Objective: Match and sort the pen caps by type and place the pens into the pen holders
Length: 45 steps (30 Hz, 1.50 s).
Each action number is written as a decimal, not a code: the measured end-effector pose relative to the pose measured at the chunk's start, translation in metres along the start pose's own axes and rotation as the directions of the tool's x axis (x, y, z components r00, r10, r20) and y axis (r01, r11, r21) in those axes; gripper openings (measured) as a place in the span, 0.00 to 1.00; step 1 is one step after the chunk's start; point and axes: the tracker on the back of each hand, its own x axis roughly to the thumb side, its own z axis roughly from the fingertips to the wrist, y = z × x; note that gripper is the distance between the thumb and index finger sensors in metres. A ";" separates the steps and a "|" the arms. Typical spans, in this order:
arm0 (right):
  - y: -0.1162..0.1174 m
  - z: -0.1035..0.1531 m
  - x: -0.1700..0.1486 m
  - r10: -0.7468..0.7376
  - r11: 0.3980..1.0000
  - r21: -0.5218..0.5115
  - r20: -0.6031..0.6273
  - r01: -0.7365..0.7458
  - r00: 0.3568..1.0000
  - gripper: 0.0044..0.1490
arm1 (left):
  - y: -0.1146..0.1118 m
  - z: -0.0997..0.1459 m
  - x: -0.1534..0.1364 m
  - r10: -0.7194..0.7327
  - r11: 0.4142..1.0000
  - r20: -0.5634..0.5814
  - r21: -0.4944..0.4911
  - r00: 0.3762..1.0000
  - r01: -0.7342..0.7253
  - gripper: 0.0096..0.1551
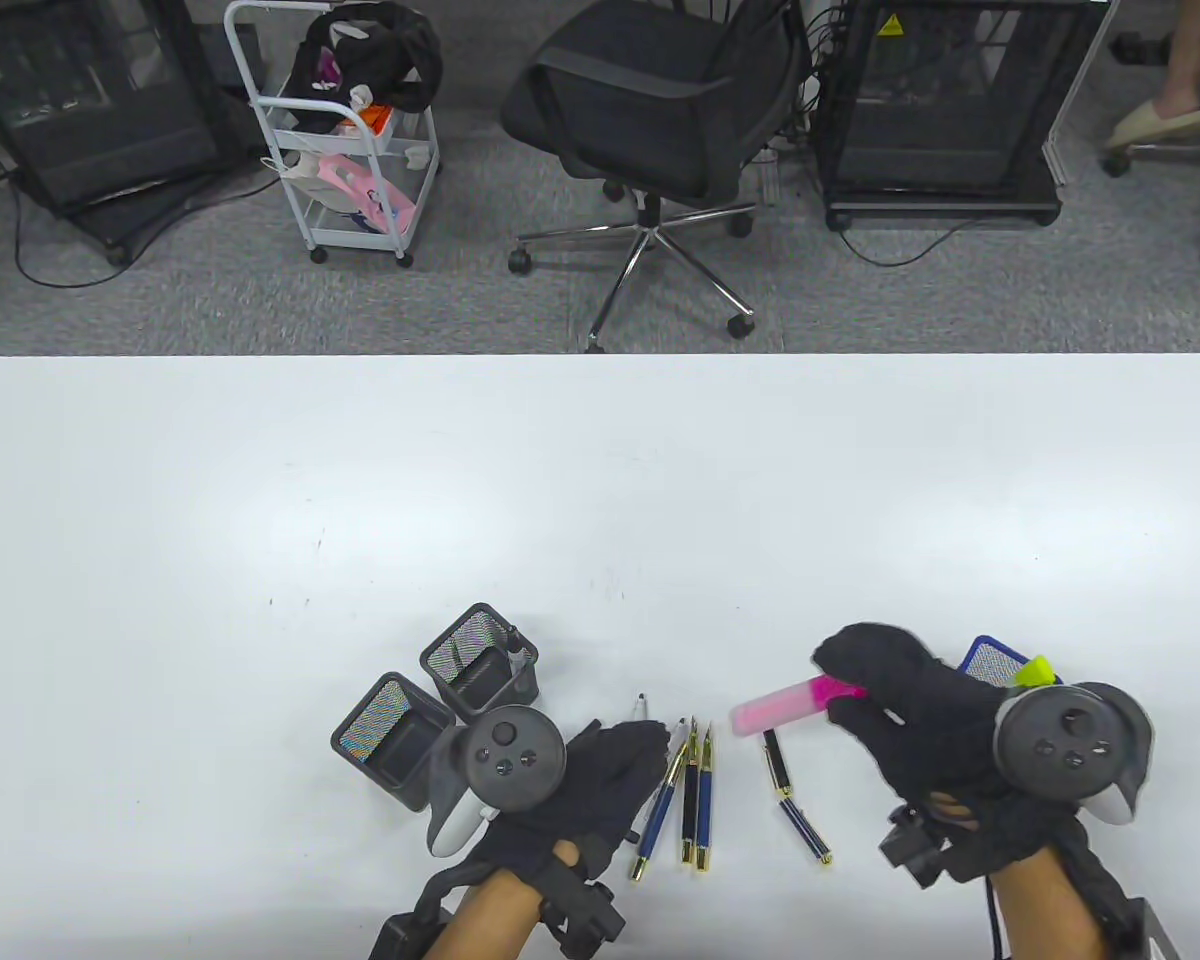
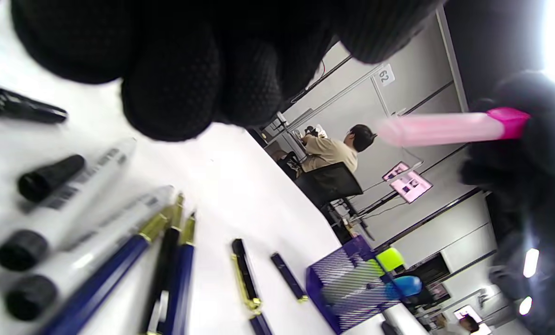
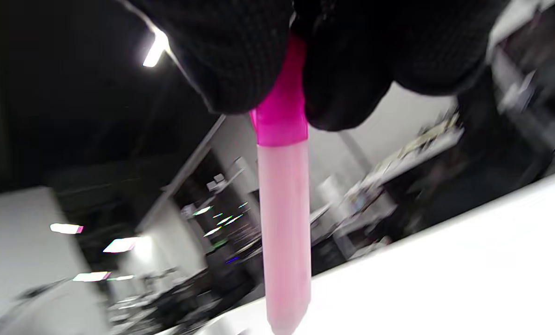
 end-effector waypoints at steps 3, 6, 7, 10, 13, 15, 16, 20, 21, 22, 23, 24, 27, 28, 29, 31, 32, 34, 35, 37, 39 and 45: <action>-0.032 0.008 -0.006 0.293 0.947 -0.102 -0.119 -0.305 0.949 0.32 | -0.001 0.000 0.002 0.009 1.000 0.007 0.012 1.000 -0.009 0.32; -0.043 0.012 -0.020 0.419 0.891 -0.077 -0.241 -0.448 0.875 0.32 | -0.002 0.000 0.005 -0.008 1.000 0.012 0.015 1.000 0.008 0.32; -0.044 0.013 -0.029 0.416 0.894 -0.038 -0.295 -0.446 0.860 0.32 | -0.002 0.000 0.005 -0.014 1.000 0.011 0.015 1.000 0.014 0.32; -0.039 0.013 -0.046 0.453 0.880 0.045 -0.381 -0.473 0.806 0.32 | -0.002 0.000 0.005 -0.013 1.000 0.008 0.014 1.000 0.013 0.32; -0.026 0.009 -0.058 0.485 0.872 0.164 -0.419 -0.461 0.768 0.33 | -0.002 0.001 0.005 -0.010 1.000 0.003 0.014 1.000 0.010 0.33; -0.013 0.006 -0.070 0.504 0.863 0.213 -0.442 -0.459 0.742 0.33 | -0.001 0.001 0.005 -0.010 1.000 0.000 0.014 1.000 0.010 0.33; -0.006 0.004 -0.074 0.517 0.856 0.243 -0.439 -0.457 0.735 0.33 | -0.001 0.001 0.005 -0.009 1.000 -0.001 0.014 1.000 0.009 0.33; 0.011 0.000 -0.084 0.563 0.826 0.308 -0.426 -0.471 0.709 0.33 | 0.000 0.001 0.005 -0.010 1.000 -0.008 0.012 1.000 0.010 0.33; 0.013 0.000 -0.085 0.569 0.822 0.312 -0.425 -0.476 0.704 0.33 | 0.000 0.001 0.005 -0.010 1.000 -0.008 0.011 1.000 0.010 0.33; 0.017 -0.001 -0.087 0.579 0.815 0.328 -0.418 -0.478 0.700 0.33 | 0.000 0.001 0.005 -0.011 1.000 -0.009 0.011 1.000 0.011 0.33; 0.020 -0.002 -0.088 0.586 0.810 0.338 -0.414 -0.480 0.697 0.33 | 0.000 0.001 0.005 -0.012 1.000 -0.009 0.010 1.000 0.012 0.33; 0.024 -0.002 -0.089 0.595 0.802 0.348 -0.413 -0.485 0.689 0.33 | 0.000 0.001 0.005 -0.014 1.000 -0.010 0.009 1.000 0.014 0.33; 0.030 -0.003 -0.090 0.606 0.793 0.369 -0.399 -0.485 0.688 0.33 | 0.001 0.001 0.004 -0.019 1.000 -0.014 0.006 1.000 0.019 0.33; 0.032 -0.004 -0.090 0.610 0.790 0.376 -0.397 -0.484 0.686 0.33 | 0.001 0.001 0.004 -0.020 1.000 -0.015 0.006 1.000 0.020 0.33; 0.033 -0.004 -0.090 0.613 0.787 0.383 -0.391 -0.484 0.687 0.33 | 0.001 0.001 0.004 -0.020 1.000 -0.016 0.007 1.000 0.021 0.33; 0.035 -0.004 -0.090 0.618 0.783 0.383 -0.386 -0.490 0.684 0.34 | 0.001 0.001 0.004 -0.020 1.000 -0.018 0.007 1.000 0.020 0.33; 0.036 -0.004 -0.089 0.621 0.780 0.384 -0.386 -0.494 0.682 0.34 | 0.001 0.001 0.004 -0.019 1.000 -0.019 0.008 1.000 0.020 0.33; 0.034 -0.004 -0.086 0.625 0.778 0.382 -0.388 -0.499 0.678 0.36 | 0.002 0.001 0.004 -0.018 1.000 -0.020 0.009 1.000 0.018 0.33; 0.032 -0.003 -0.082 0.621 0.782 0.368 -0.391 -0.503 0.679 0.37 | 0.002 0.001 0.004 -0.017 1.000 -0.020 0.011 1.000 0.017 0.33; 0.026 -0.003 -0.071 0.603 0.798 0.305 -0.401 -0.520 0.690 0.38 | 0.003 0.001 0.004 -0.016 1.000 -0.021 0.017 1.000 0.016 0.33; 0.023 -0.002 -0.056 0.554 0.832 0.249 -0.398 -0.496 0.731 0.39 | 0.003 0.001 0.004 -0.012 1.000 -0.021 0.022 1.000 0.012 0.33; 0.098 0.000 -0.013 0.117 0.927 0.368 -0.465 0.071 0.878 0.40 | 0.004 0.002 0.003 -0.014 1.000 -0.025 0.025 1.000 0.015 0.33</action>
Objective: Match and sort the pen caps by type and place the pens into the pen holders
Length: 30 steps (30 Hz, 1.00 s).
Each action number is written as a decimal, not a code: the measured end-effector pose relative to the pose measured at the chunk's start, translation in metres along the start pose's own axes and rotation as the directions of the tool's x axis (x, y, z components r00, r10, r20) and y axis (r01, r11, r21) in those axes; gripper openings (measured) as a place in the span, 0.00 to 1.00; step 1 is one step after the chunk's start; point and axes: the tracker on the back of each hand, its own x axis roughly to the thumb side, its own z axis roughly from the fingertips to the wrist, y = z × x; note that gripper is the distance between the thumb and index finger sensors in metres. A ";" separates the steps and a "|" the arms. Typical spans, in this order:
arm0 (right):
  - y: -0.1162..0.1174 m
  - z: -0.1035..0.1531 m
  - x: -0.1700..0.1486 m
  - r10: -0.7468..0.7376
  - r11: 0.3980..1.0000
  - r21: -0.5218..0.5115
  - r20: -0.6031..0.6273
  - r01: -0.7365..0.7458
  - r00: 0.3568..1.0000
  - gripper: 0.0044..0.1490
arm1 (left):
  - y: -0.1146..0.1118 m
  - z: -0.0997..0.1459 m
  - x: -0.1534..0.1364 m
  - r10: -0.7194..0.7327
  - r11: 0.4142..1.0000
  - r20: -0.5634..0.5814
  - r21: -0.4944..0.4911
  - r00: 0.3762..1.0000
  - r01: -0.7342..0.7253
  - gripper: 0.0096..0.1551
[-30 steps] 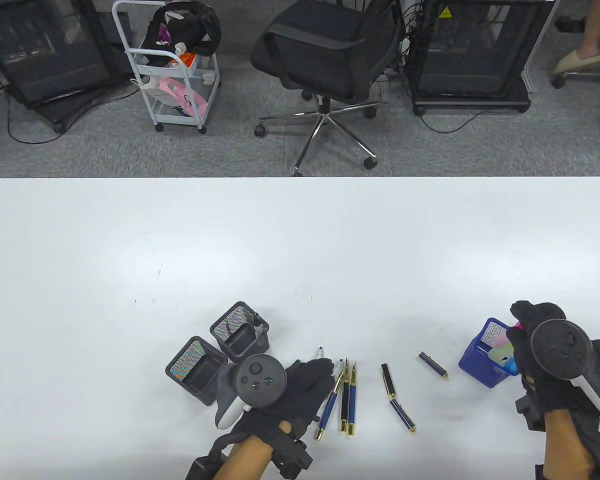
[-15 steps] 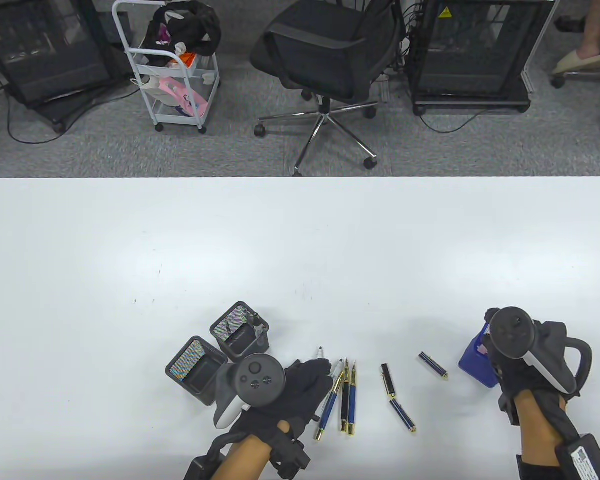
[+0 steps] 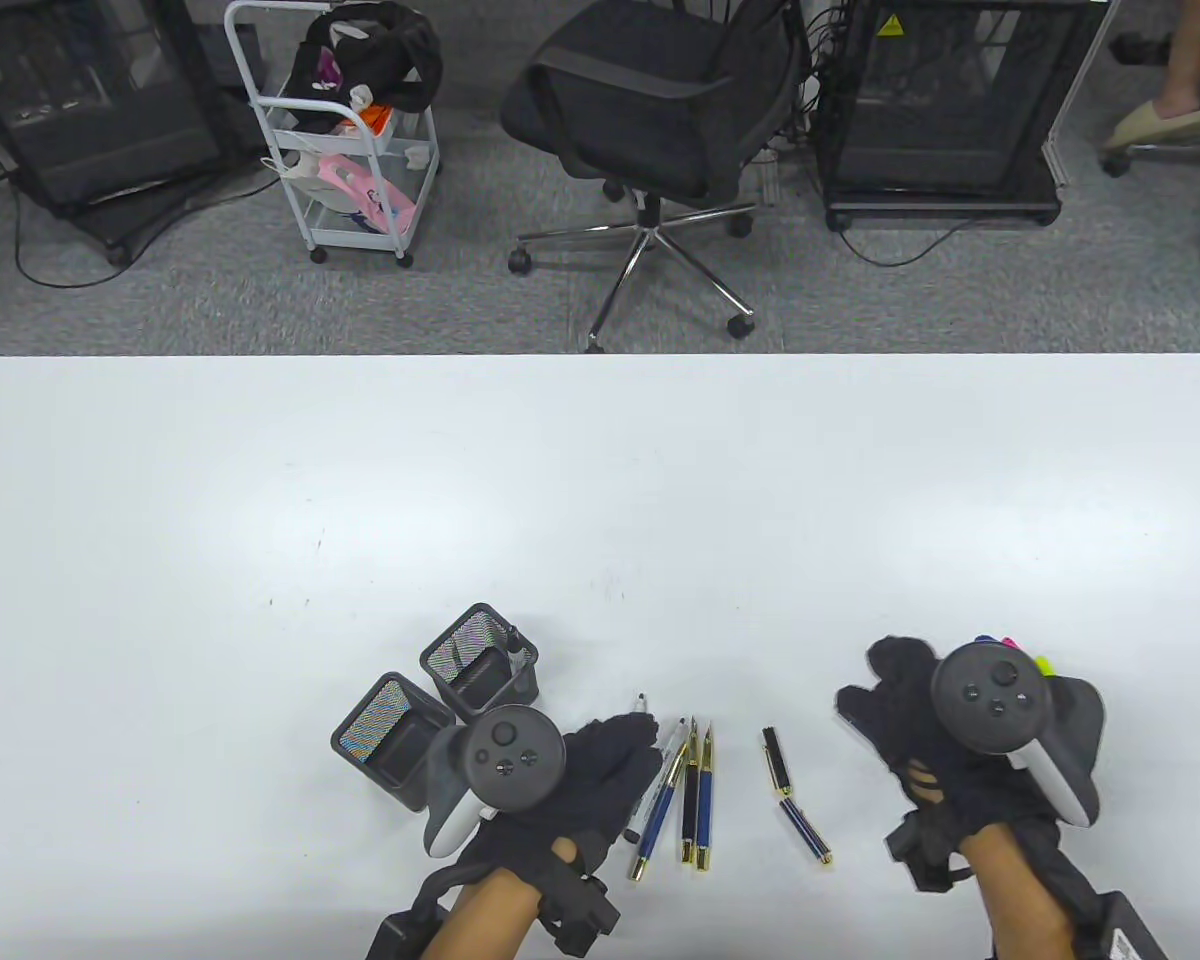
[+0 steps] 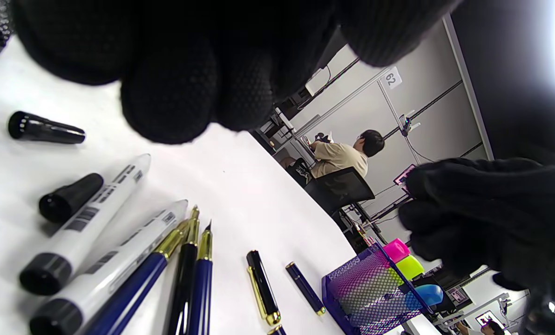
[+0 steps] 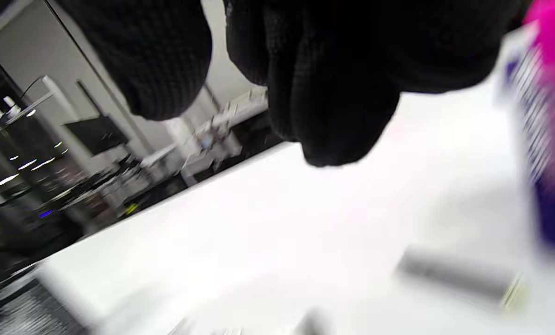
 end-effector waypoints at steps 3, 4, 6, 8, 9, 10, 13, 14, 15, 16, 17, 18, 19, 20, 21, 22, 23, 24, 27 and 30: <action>0.050 -0.007 0.015 0.137 0.985 0.110 -0.013 -0.135 0.990 0.39 | 0.002 0.002 -0.001 -0.002 1.000 -0.003 0.003 1.000 0.002 0.33; 0.063 -0.010 0.018 0.180 0.975 0.132 -0.017 -0.176 0.984 0.39 | 0.004 0.002 -0.002 0.000 1.000 -0.004 0.007 1.000 0.000 0.33; 0.085 -0.015 0.023 0.204 0.970 0.141 -0.034 -0.198 0.978 0.37 | 0.005 0.002 -0.002 0.004 1.000 -0.006 0.010 1.000 -0.004 0.33; 0.102 -0.020 0.026 0.268 0.953 0.156 -0.035 -0.260 0.963 0.37 | 0.005 0.003 -0.003 0.000 1.000 -0.007 0.008 1.000 0.000 0.33; 0.104 -0.021 0.026 0.280 0.950 0.158 -0.036 -0.271 0.959 0.37 | 0.006 0.003 -0.003 -0.001 1.000 -0.007 0.008 1.000 0.001 0.33; 0.106 -0.022 0.026 0.293 0.946 0.157 -0.035 -0.284 0.955 0.37 | 0.006 0.003 -0.004 -0.002 1.000 -0.009 0.006 1.000 0.002 0.33; 0.111 -0.024 0.026 0.283 0.949 0.156 -0.041 -0.274 0.958 0.35 | 0.006 0.002 -0.004 -0.002 1.000 -0.012 0.004 1.000 0.002 0.33; 0.112 -0.024 0.027 0.299 0.945 0.153 -0.037 -0.290 0.954 0.34 | 0.006 0.002 -0.004 -0.003 1.000 -0.012 0.003 1.000 0.003 0.33; 0.114 -0.024 0.028 0.315 0.940 0.145 -0.031 -0.308 0.948 0.34 | 0.006 0.001 -0.004 -0.006 1.000 -0.014 0.000 1.000 0.006 0.33; 0.115 -0.024 0.029 0.325 0.937 0.142 -0.027 -0.318 0.945 0.34 | 0.005 0.001 -0.004 -0.009 1.000 -0.015 -0.002 1.000 0.009 0.33; 0.118 -0.024 0.030 0.341 0.930 0.154 -0.023 -0.333 0.940 0.34 | 0.005 0.001 -0.004 -0.011 1.000 -0.017 -0.005 1.000 0.011 0.33; 0.119 -0.024 0.030 0.346 0.928 0.158 -0.022 -0.338 0.938 0.34 | 0.004 0.001 -0.005 -0.012 1.000 -0.018 -0.007 1.000 0.012 0.33; 0.121 -0.025 0.031 0.361 0.921 0.168 -0.021 -0.353 0.932 0.34 | 0.005 0.002 -0.004 -0.013 1.000 -0.019 -0.008 1.000 0.013 0.33; 0.122 -0.025 0.031 0.381 0.911 0.176 -0.021 -0.372 0.924 0.34 | 0.005 0.002 -0.004 -0.014 1.000 -0.020 -0.007 1.000 0.014 0.33; 0.123 -0.025 0.032 0.402 0.902 0.176 -0.016 -0.393 0.915 0.34 | 0.005 0.002 -0.005 -0.013 1.000 -0.021 -0.005 1.000 0.013 0.33; 0.122 -0.025 0.032 0.400 0.903 0.177 -0.016 -0.391 0.916 0.34 | 0.005 0.002 -0.005 -0.011 1.000 -0.021 -0.003 1.000 0.011 0.33; 0.122 -0.025 0.033 0.407 0.900 0.180 -0.018 -0.397 0.913 0.34 | 0.005 0.001 -0.005 -0.010 1.000 -0.022 -0.003 1.000 0.010 0.33; 0.122 -0.025 0.033 0.425 0.891 0.185 -0.015 -0.415 0.905 0.34 | 0.005 0.001 -0.005 -0.011 1.000 -0.023 -0.004 1.000 0.011 0.33; 0.124 -0.025 0.034 0.458 0.874 0.189 -0.017 -0.447 0.889 0.35 | 0.004 0.001 -0.005 -0.017 1.000 -0.026 -0.011 1.000 0.016 0.33; 0.126 -0.025 0.035 0.477 0.867 0.174 -0.019 -0.467 0.879 0.36 | 0.003 0.001 -0.005 -0.021 1.000 -0.026 -0.015 0.999 0.021 0.33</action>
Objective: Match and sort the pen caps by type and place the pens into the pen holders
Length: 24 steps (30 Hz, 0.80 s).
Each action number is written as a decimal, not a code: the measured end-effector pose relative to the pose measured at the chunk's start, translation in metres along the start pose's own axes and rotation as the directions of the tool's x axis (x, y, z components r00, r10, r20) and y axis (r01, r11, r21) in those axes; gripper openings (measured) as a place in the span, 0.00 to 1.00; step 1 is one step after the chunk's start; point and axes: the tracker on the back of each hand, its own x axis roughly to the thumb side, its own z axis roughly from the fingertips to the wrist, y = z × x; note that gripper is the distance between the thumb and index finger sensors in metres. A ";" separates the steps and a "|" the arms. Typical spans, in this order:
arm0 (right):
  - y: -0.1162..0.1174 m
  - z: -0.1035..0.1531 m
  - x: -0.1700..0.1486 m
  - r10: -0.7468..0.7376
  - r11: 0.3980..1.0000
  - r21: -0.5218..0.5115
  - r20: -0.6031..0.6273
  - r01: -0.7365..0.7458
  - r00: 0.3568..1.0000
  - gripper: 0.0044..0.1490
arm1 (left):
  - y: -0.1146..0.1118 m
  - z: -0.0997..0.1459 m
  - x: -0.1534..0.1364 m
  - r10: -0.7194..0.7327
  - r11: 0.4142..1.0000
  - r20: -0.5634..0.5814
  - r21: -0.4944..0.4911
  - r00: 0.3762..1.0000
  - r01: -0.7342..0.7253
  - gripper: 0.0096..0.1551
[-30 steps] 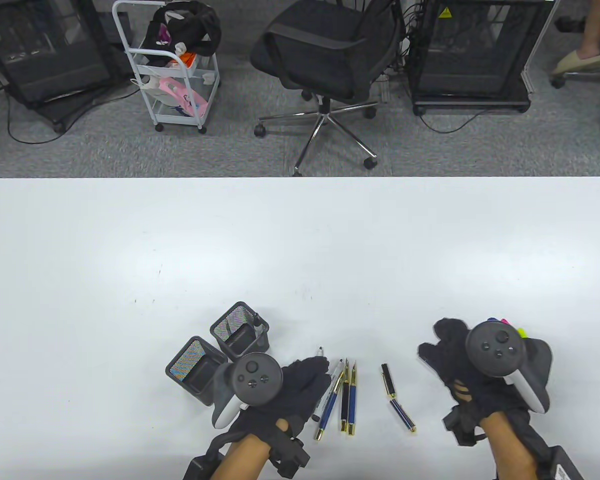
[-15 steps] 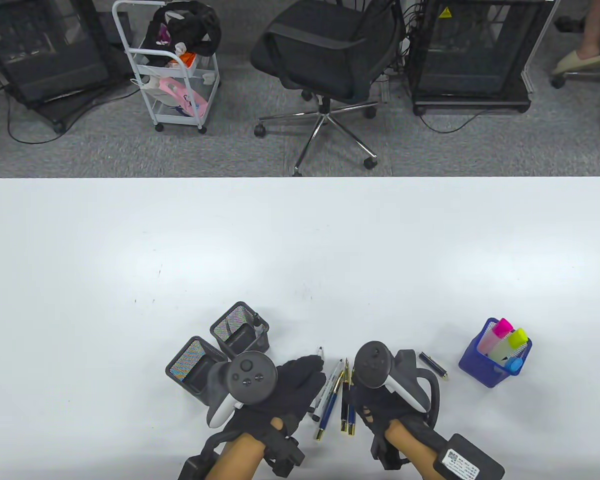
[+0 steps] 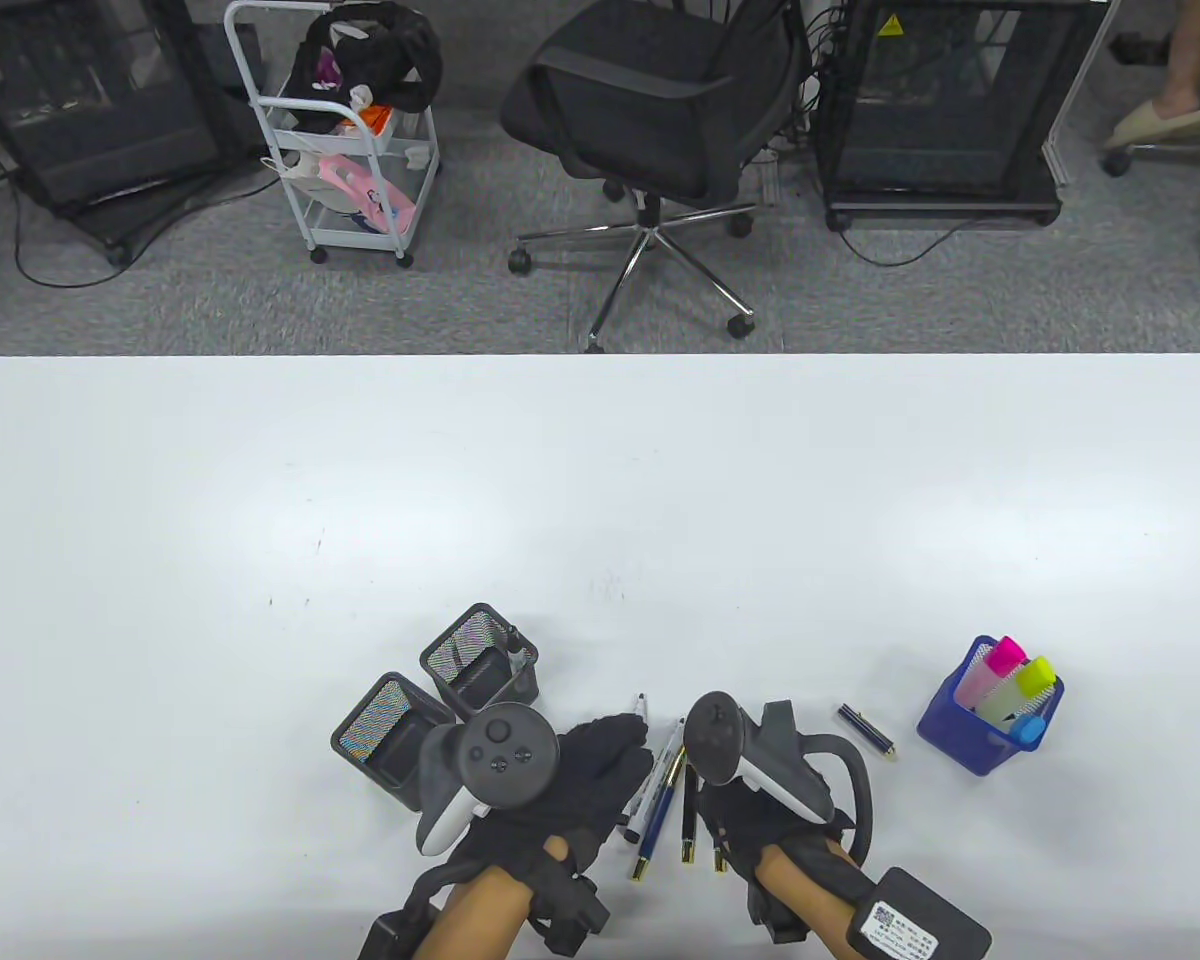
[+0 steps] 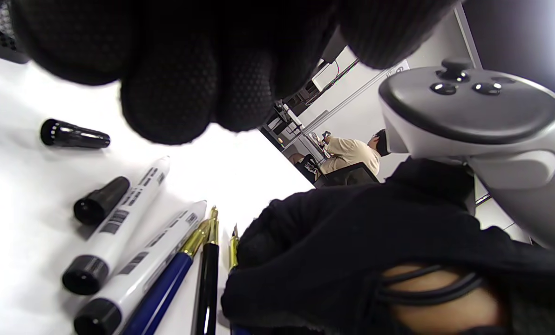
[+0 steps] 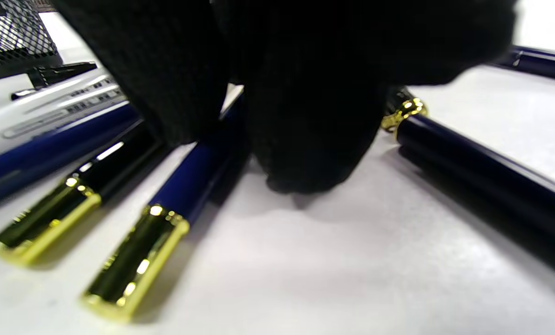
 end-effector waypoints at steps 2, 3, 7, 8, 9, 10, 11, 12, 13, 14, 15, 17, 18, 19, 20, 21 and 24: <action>0.001 0.000 0.001 0.019 1.000 -0.018 -0.003 -0.019 1.000 0.37 | 0.000 0.000 0.000 -0.004 1.000 0.000 -0.002 1.000 0.004 0.33; 0.001 -0.001 0.002 0.021 1.000 -0.018 0.003 -0.021 1.000 0.37 | -0.001 0.000 0.000 -0.005 1.000 -0.001 -0.002 1.000 0.005 0.33; -0.001 -0.003 -0.004 -0.037 0.999 0.008 0.012 0.037 0.999 0.36 | -0.001 0.000 -0.001 -0.004 1.000 -0.007 -0.004 1.000 0.004 0.33; -0.004 -0.004 -0.008 -0.073 0.997 0.029 0.011 0.073 0.997 0.36 | 0.000 0.000 -0.001 -0.002 1.000 -0.007 -0.002 1.000 0.002 0.33; -0.007 -0.003 -0.011 -0.104 0.994 0.034 0.011 0.104 0.994 0.36 | 0.000 0.000 -0.001 0.001 1.000 -0.007 0.000 1.000 -0.001 0.33; -0.013 -0.003 -0.016 -0.136 0.990 0.031 0.011 0.136 0.991 0.37 | 0.000 0.000 -0.001 0.003 1.000 -0.007 0.004 1.000 -0.003 0.33; -0.025 -0.001 -0.024 -0.193 0.981 0.020 0.030 0.192 0.981 0.37 | 0.001 0.000 0.000 0.007 1.000 -0.007 0.010 1.000 -0.007 0.33; -0.029 0.001 -0.026 -0.217 0.976 0.017 0.039 0.217 0.975 0.37 | 0.001 0.000 0.000 0.011 1.000 -0.007 0.014 1.000 -0.011 0.33; -0.041 0.005 -0.031 -0.294 0.956 0.008 0.111 0.295 0.949 0.37 | 0.000 0.000 0.001 0.024 1.000 -0.010 0.018 1.000 -0.024 0.33; -0.051 0.010 -0.035 -0.368 0.928 0.003 0.149 0.372 0.918 0.37 | 0.000 0.000 0.001 0.043 0.999 -0.017 0.019 0.999 -0.043 0.33; -0.058 0.014 -0.036 -0.412 0.907 -0.004 0.201 0.421 0.889 0.37 | -0.001 0.000 0.001 0.062 0.998 -0.021 0.018 0.998 -0.061 0.34; -0.072 0.024 -0.036 -0.460 0.868 -0.017 0.354 0.497 0.814 0.37 | -0.004 -0.002 0.001 0.140 0.990 -0.024 -0.002 0.990 -0.141 0.34; -0.077 0.032 -0.033 -0.449 0.854 -0.038 0.451 0.520 0.771 0.37 | -0.008 -0.003 -0.001 0.218 0.975 -0.034 -0.027 0.975 -0.219 0.34; -0.079 0.035 -0.031 -0.426 0.853 -0.050 0.509 0.520 0.748 0.36 | -0.012 -0.004 -0.003 0.289 0.955 -0.042 -0.051 0.956 -0.291 0.34; -0.080 0.041 -0.028 -0.416 0.850 -0.071 0.516 0.522 0.749 0.36 | -0.017 -0.005 -0.004 0.392 0.915 -0.058 -0.081 0.918 -0.396 0.34; -0.080 0.045 -0.025 -0.401 0.849 -0.083 0.544 0.523 0.737 0.37 | -0.020 -0.005 -0.005 0.447 0.888 -0.066 -0.085 0.892 -0.451 0.35; -0.076 0.056 -0.013 -0.329 0.853 -0.142 0.599 0.502 0.730 0.35 | -0.024 -0.004 -0.005 0.564 0.822 -0.072 -0.044 0.823 -0.567 0.33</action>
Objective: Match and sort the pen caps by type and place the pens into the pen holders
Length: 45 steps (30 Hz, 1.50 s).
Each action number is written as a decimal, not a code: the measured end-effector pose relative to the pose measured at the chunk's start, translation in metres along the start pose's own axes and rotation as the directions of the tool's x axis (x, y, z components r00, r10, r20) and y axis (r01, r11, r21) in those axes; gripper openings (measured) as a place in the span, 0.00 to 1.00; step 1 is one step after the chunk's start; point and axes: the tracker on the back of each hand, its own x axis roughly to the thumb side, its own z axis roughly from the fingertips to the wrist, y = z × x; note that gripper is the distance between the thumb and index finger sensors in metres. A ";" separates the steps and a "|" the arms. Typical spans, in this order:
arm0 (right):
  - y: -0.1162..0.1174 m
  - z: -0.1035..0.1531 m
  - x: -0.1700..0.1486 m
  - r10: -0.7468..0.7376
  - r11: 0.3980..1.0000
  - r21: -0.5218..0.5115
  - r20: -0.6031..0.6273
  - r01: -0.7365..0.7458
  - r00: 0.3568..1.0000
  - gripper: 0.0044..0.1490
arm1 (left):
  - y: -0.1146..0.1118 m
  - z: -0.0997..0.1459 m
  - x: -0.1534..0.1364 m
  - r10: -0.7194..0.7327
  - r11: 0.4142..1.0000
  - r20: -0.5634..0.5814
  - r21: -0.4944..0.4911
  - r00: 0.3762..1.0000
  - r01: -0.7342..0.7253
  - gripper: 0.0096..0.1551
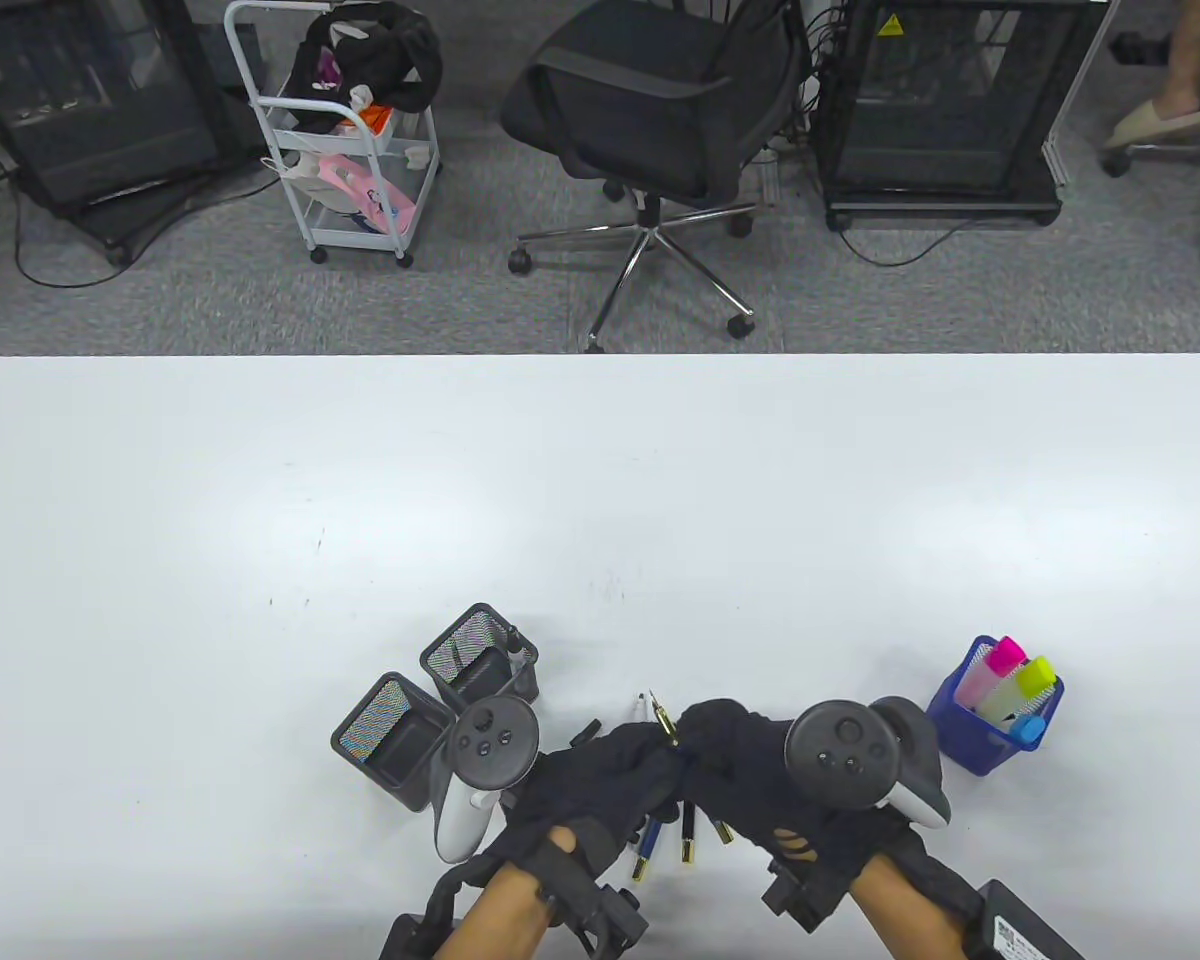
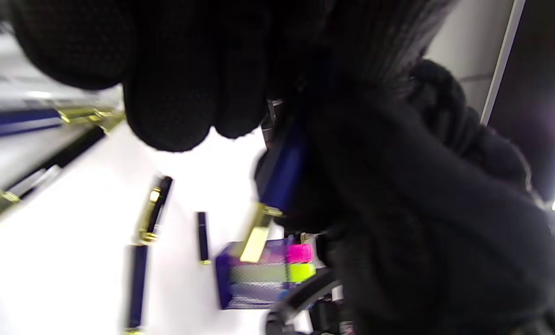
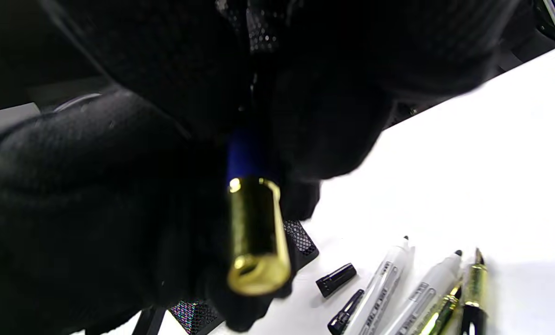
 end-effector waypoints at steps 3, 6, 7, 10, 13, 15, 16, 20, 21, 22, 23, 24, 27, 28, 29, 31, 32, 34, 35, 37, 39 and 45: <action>0.008 0.001 0.007 0.041 0.999 0.002 0.048 -0.041 0.998 0.38 | 0.004 0.003 0.000 -0.062 0.996 0.004 0.066 0.998 0.062 0.30; 0.010 0.002 0.006 -0.005 1.000 0.030 0.047 0.003 0.999 0.40 | 0.009 0.002 0.003 -0.106 0.993 0.033 0.052 0.994 0.104 0.28; 0.007 0.003 0.005 -0.008 0.999 0.031 0.039 0.007 0.999 0.40 | 0.010 0.002 0.005 -0.112 0.993 0.041 0.045 0.993 0.110 0.27; -0.007 0.004 -0.001 0.119 0.991 0.076 -0.065 -0.114 0.991 0.40 | 0.011 0.005 0.016 -0.241 0.968 0.061 0.082 0.969 0.236 0.28; -0.009 0.007 -0.021 0.371 0.928 0.127 -0.199 -0.351 0.907 0.40 | 0.012 0.009 0.025 -0.441 0.892 0.067 0.148 0.895 0.428 0.28; -0.002 0.008 -0.035 0.520 0.850 0.243 -0.249 -0.467 0.817 0.41 | 0.012 0.010 0.027 -0.510 0.850 0.052 0.178 0.858 0.495 0.28; 0.002 0.007 -0.042 0.580 0.808 0.307 -0.266 -0.503 0.770 0.41 | 0.013 0.011 0.027 -0.518 0.844 0.047 0.190 0.854 0.502 0.28; 0.027 0.005 -0.059 0.696 0.673 0.564 -0.263 -0.479 0.669 0.45 | 0.016 0.011 0.025 -0.487 0.860 0.025 0.191 0.873 0.474 0.28; 0.033 0.005 -0.060 0.715 0.644 0.593 -0.242 -0.483 0.656 0.46 | 0.017 0.011 0.024 -0.491 0.857 0.021 0.192 0.871 0.479 0.28; 0.038 0.005 -0.060 0.731 0.619 0.616 -0.224 -0.487 0.645 0.47 | 0.018 0.011 0.024 -0.494 0.855 0.017 0.191 0.869 0.482 0.28; 0.048 0.004 -0.061 0.757 0.575 0.650 -0.193 -0.497 0.625 0.47 | 0.019 0.011 0.023 -0.492 0.856 0.013 0.191 0.870 0.481 0.28; 0.052 0.004 -0.061 0.769 0.555 0.669 -0.186 -0.494 0.612 0.47 | 0.019 0.011 0.022 -0.487 0.858 0.011 0.190 0.873 0.477 0.28; 0.061 0.003 -0.061 0.785 0.526 0.684 -0.163 -0.505 0.598 0.47 | 0.020 0.010 0.021 -0.483 0.861 0.004 0.183 0.876 0.474 0.28; 0.064 0.003 -0.061 0.792 0.519 0.680 -0.156 -0.517 0.590 0.47 | 0.020 0.010 0.021 -0.484 0.861 0.003 0.183 0.875 0.475 0.28; 0.066 0.003 -0.060 0.803 0.508 0.676 -0.146 -0.535 0.578 0.46 | 0.020 0.010 0.021 -0.485 0.860 0.002 0.181 0.874 0.477 0.28; 0.069 0.003 -0.059 0.821 0.492 0.661 -0.137 -0.566 0.554 0.43 | 0.020 0.010 0.021 -0.488 0.859 0.001 0.178 0.873 0.480 0.28; 0.071 0.004 -0.058 0.828 0.483 0.658 -0.129 -0.577 0.546 0.42 | 0.019 0.010 0.021 -0.492 0.857 -0.001 0.175 0.871 0.484 0.28; 0.071 0.004 -0.057 0.833 0.476 0.651 -0.118 -0.591 0.541 0.41 | 0.019 0.010 0.021 -0.498 0.854 -0.002 0.171 0.867 0.491 0.28; 0.071 0.004 -0.057 0.825 0.490 0.639 -0.123 -0.592 0.551 0.41 | 0.019 0.010 0.021 -0.503 0.851 -0.005 0.172 0.864 0.496 0.28; 0.070 0.004 -0.058 0.824 0.490 0.643 -0.119 -0.589 0.555 0.41 | 0.020 0.010 0.021 -0.514 0.844 -0.010 0.175 0.858 0.507 0.28; 0.064 0.004 -0.056 0.809 0.510 0.640 -0.129 -0.575 0.573 0.41 | 0.021 0.010 0.021 -0.515 0.842 -0.012 0.179 0.857 0.508 0.28; 0.012 0.007 -0.035 0.673 0.712 0.453 -0.226 -0.536 0.704 0.42 | 0.021 0.011 0.024 -0.543 0.824 -0.006 0.189 0.840 0.534 0.28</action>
